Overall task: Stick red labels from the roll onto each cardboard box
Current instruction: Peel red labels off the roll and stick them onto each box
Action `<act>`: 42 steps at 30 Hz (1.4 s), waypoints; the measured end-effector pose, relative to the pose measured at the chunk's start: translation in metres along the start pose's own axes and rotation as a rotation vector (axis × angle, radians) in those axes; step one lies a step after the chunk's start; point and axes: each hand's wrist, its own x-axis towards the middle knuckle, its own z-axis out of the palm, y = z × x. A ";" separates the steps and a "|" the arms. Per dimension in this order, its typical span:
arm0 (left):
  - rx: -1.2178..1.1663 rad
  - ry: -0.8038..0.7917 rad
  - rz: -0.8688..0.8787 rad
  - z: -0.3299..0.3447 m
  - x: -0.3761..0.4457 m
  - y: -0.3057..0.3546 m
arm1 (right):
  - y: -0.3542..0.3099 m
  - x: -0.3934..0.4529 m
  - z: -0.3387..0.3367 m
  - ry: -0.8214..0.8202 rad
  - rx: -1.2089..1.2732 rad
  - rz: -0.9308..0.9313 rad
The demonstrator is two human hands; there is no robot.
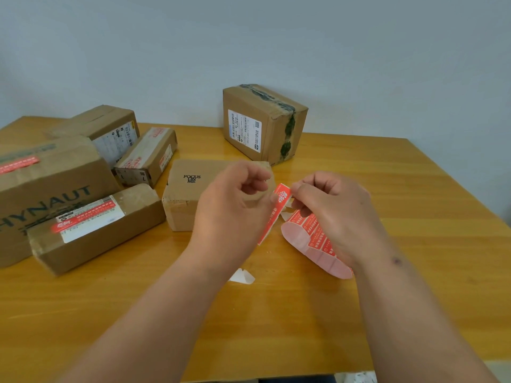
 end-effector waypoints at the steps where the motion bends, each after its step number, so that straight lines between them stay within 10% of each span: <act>1: 0.003 -0.023 0.020 0.001 0.000 0.002 | -0.002 -0.002 0.001 -0.006 0.016 -0.013; 42: -0.179 -0.148 -0.104 -0.005 -0.004 0.005 | 0.007 -0.008 0.005 -0.089 0.184 -0.063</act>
